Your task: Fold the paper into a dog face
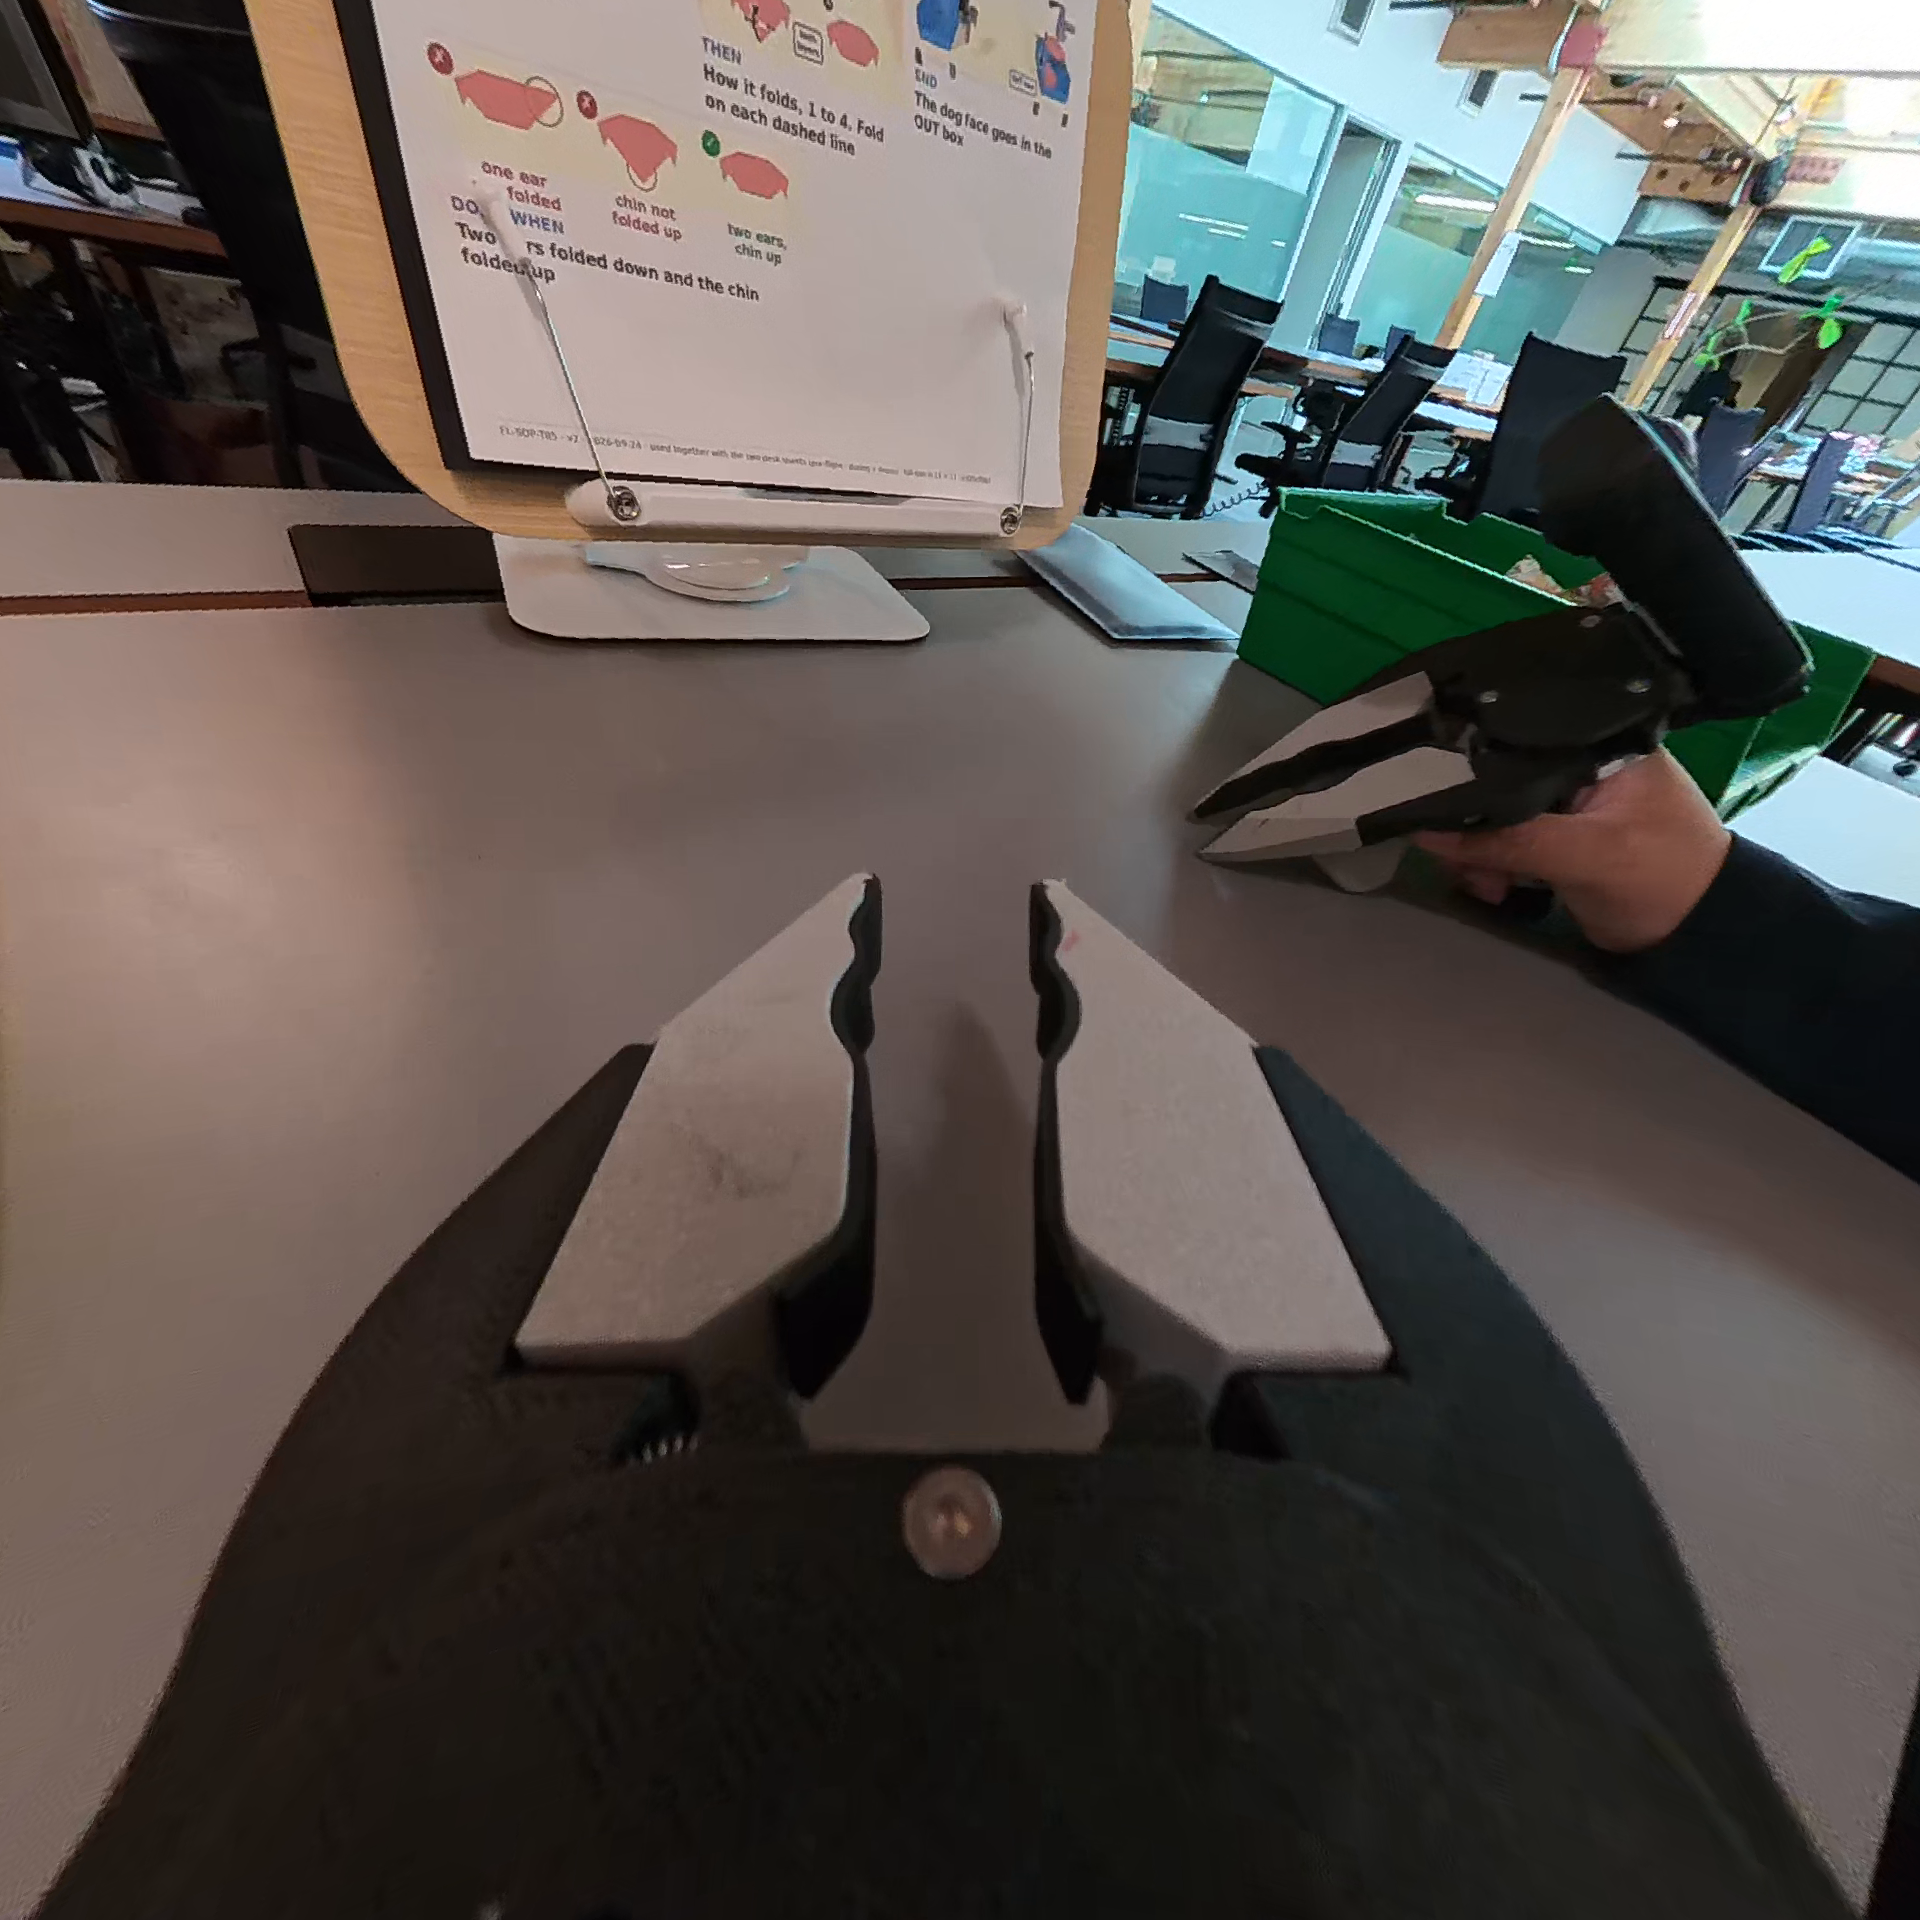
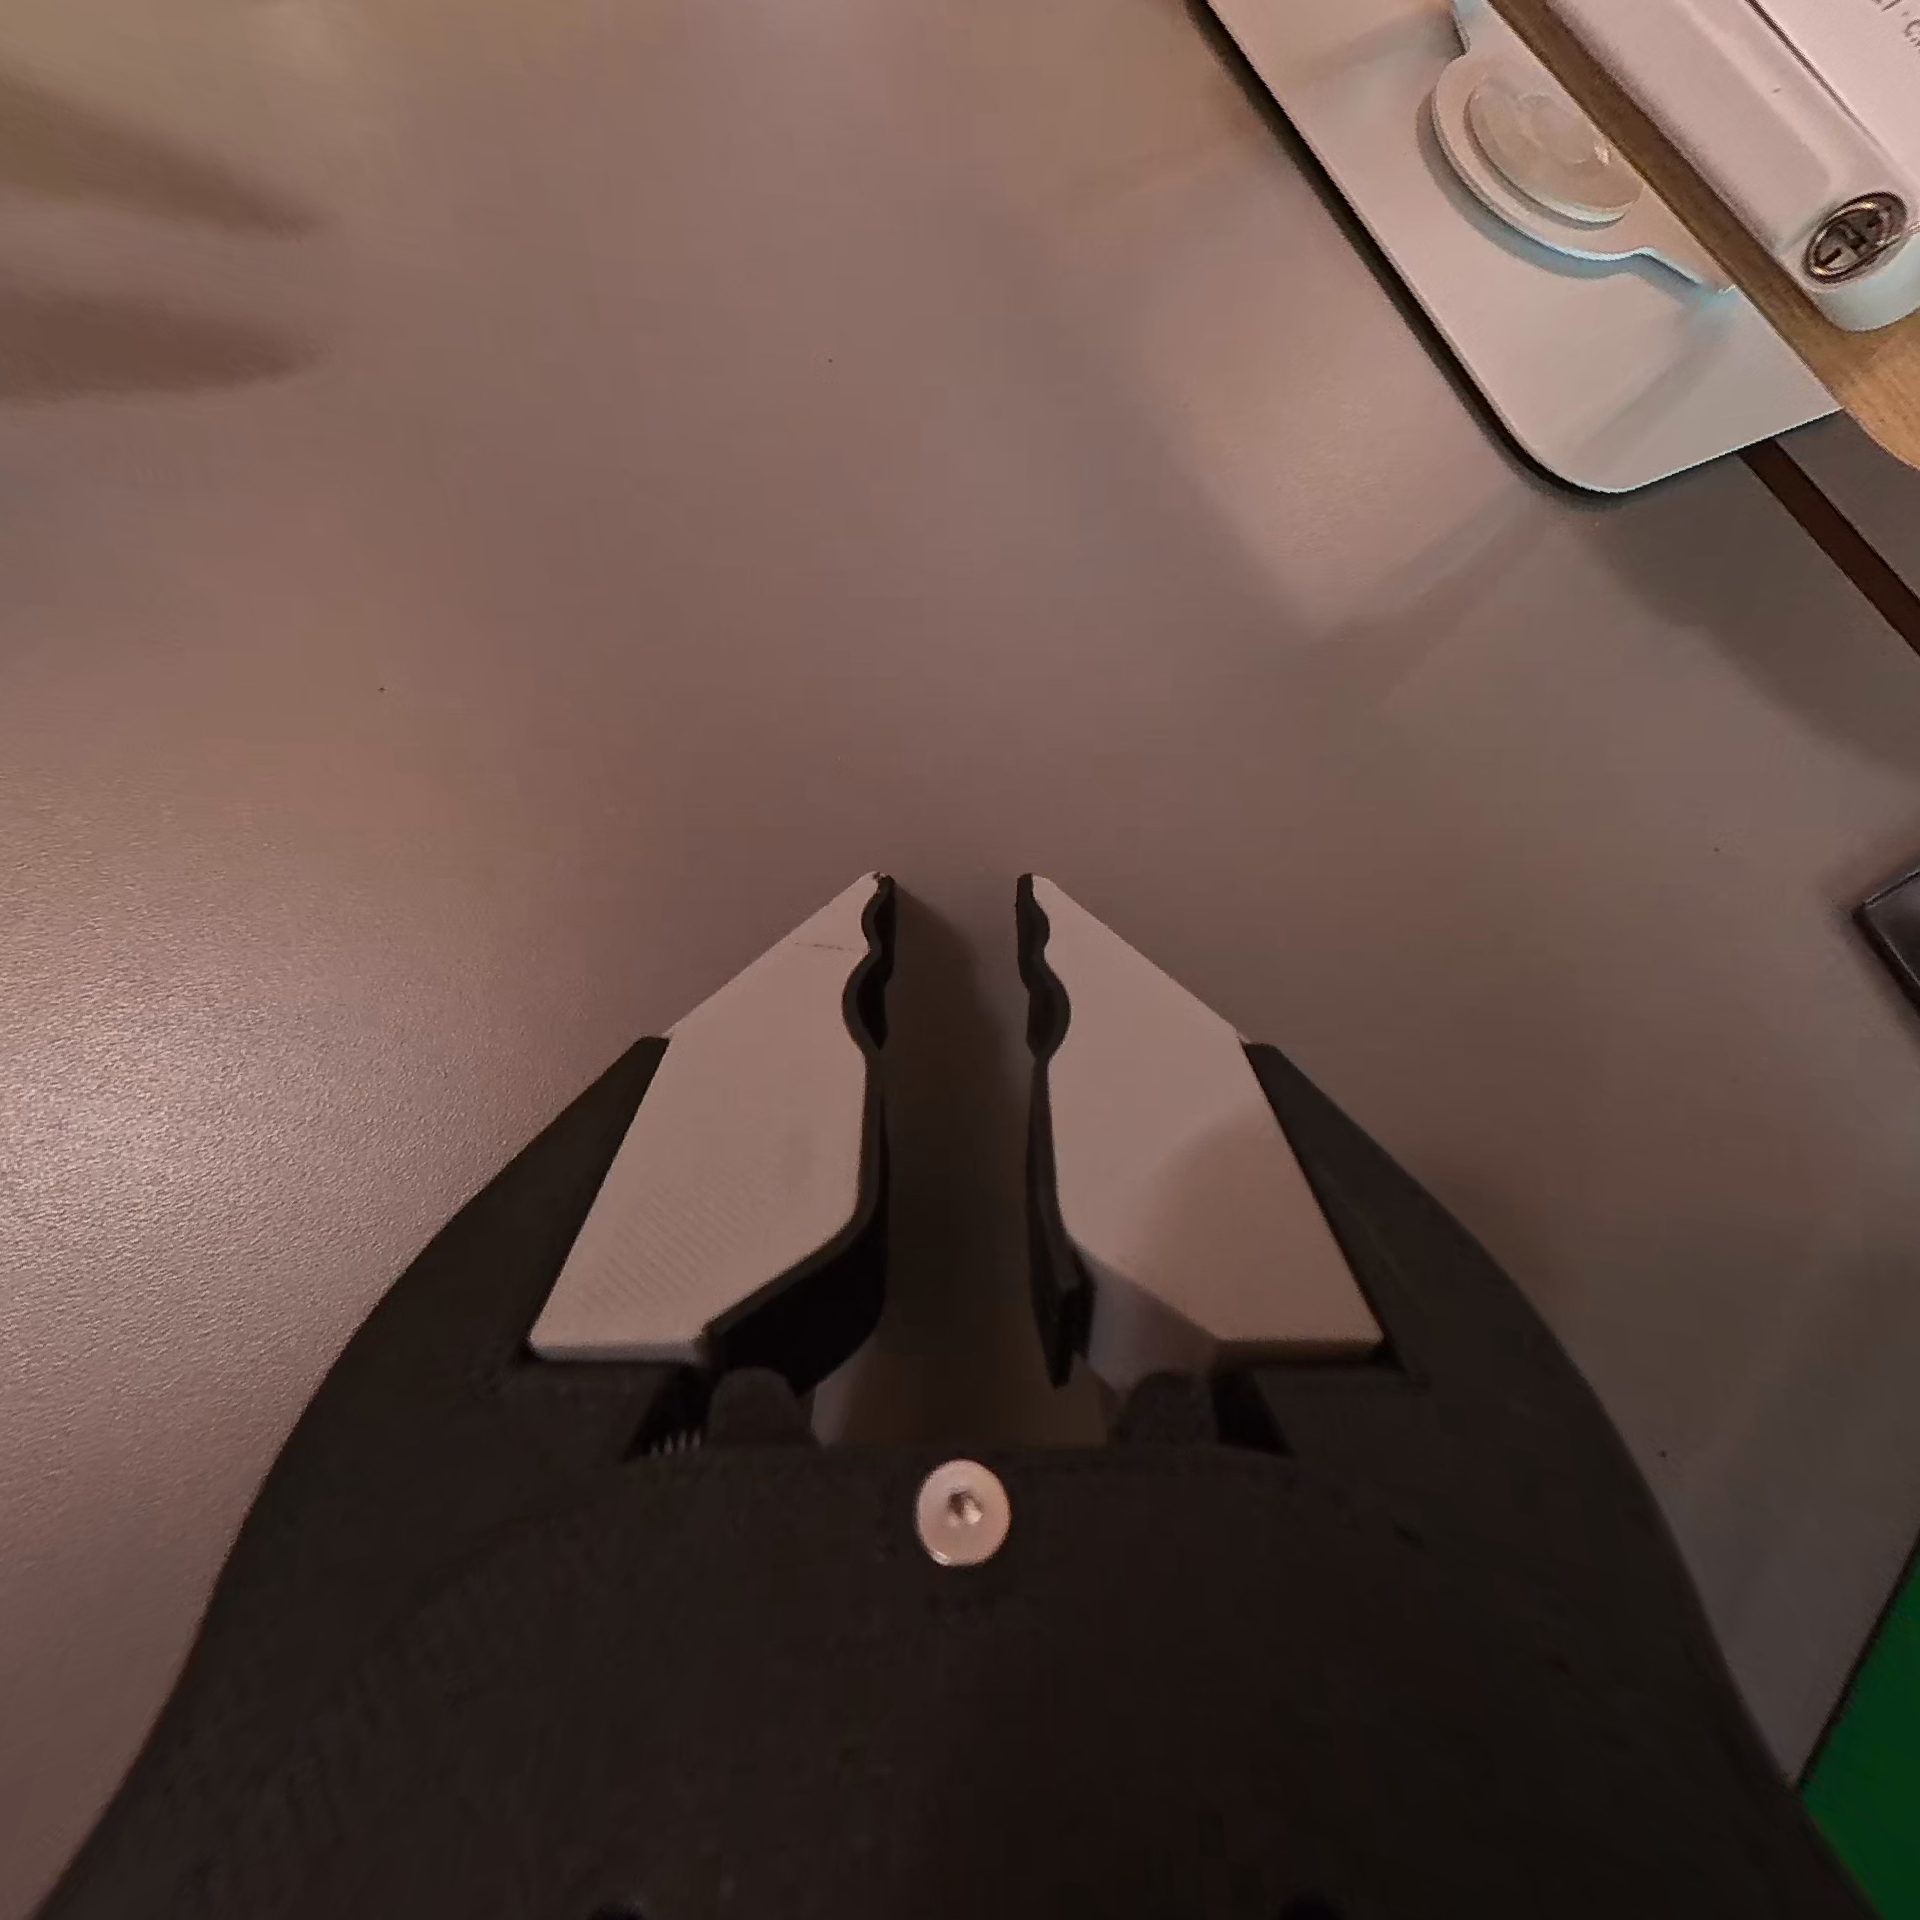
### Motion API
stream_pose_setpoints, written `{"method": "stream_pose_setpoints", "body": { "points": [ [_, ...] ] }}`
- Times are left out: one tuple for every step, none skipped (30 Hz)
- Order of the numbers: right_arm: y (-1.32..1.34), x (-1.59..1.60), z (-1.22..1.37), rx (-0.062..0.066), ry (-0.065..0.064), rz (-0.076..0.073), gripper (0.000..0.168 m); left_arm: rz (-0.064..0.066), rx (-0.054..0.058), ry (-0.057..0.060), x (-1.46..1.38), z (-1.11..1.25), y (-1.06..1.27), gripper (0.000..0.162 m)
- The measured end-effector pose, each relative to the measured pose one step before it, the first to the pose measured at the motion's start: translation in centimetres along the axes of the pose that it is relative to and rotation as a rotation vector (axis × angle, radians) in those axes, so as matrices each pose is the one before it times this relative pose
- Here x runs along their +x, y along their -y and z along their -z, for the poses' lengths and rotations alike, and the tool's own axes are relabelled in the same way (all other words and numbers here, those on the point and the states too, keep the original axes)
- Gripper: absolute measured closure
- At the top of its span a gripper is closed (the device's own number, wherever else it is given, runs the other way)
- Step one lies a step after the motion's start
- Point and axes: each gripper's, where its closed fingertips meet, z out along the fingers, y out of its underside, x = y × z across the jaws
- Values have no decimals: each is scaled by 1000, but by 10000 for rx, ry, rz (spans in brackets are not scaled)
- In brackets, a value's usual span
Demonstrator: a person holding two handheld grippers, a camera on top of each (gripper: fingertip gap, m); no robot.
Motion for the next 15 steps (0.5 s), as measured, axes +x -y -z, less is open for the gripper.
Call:
{"method": "stream_pose_setpoints", "body": {
  "points": [
    [3,-19,3,0,4,9,149,-35,-3,5,30,-4,-5,136],
    [0,-7,-12,0,2,11,149,-6,-2,-6,15,-8,-3,136],
    [5,-13,2,1,1,11,149,17,6,0,-19,3,3,136],
    [-3,-18,-4,0,2,9,149,27,16,1,-33,17,28,136],
    [2,-16,1,0,7,5,150,28,20,-1,-23,23,21,136],
    [-2,-6,-1,0,10,-2,150,20,21,-1,-16,24,29,136],
    [-2,-11,-1,0,11,-7,150,13,16,-2,-20,16,15,137],
    [3,-5,-10,0,14,-8,150,9,12,-2,-2,11,16,137],
    [-4,-10,-2,-1,16,-10,150,5,6,-1,-5,6,9,137],
    [1,0,3,-1,16,-13,150,3,2,-1,3,-1,2,137],
    [-4,-12,-2,0,17,-11,150,1,0,-2,3,0,0,137],
    [1,-2,-11,-1,18,-9,151,0,5,0,0,7,6,137],
    [-4,-10,-2,0,17,-8,151,0,6,-1,-1,4,-2,137],
    [-4,-11,-2,0,18,-7,151,-1,9,3,5,15,18,137],
    [-4,-13,-2,0,20,-6,151,-6,12,3,-1,12,12,137]
  ]
}}
